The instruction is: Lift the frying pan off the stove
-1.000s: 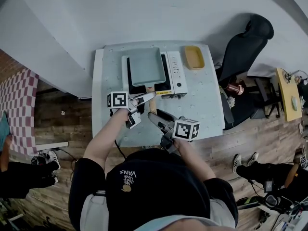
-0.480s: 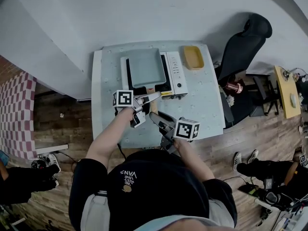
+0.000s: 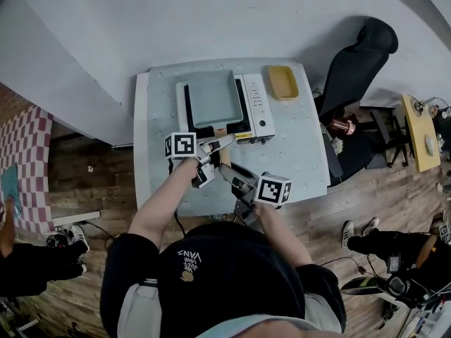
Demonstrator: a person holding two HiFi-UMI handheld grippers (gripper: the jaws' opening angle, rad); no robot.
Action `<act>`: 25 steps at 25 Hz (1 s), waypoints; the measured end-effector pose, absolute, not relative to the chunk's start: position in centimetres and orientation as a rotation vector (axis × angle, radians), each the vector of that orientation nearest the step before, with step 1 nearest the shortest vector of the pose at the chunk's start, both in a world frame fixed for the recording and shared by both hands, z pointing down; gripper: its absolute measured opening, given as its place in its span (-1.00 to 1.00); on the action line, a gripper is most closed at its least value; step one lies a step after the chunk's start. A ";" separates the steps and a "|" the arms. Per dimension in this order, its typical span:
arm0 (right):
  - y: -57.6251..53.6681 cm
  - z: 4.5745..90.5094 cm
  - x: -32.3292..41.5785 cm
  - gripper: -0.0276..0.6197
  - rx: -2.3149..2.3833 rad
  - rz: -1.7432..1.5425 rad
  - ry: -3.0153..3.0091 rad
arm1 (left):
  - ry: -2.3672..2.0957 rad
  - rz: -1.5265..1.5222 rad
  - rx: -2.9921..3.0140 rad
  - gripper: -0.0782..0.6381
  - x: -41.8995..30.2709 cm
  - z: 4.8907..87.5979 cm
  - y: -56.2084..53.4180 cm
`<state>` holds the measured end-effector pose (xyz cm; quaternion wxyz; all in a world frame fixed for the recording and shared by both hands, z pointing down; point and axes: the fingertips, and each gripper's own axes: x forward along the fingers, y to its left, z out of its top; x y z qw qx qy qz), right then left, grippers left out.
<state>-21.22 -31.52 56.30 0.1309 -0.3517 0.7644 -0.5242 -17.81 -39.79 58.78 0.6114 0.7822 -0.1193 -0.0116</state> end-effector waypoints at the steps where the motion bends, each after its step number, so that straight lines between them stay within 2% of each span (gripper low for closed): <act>1: -31.5 56.2 -21.3 -0.40 -1.011 -1.522 2.214 | -0.282 -0.027 1.807 -0.22 -17.8 58.8 -39.8; 25: -25.1 54.5 -18.3 -0.43 -0.795 -1.549 2.361 | -0.473 -0.097 1.878 -0.22 -15.7 56.6 -34.1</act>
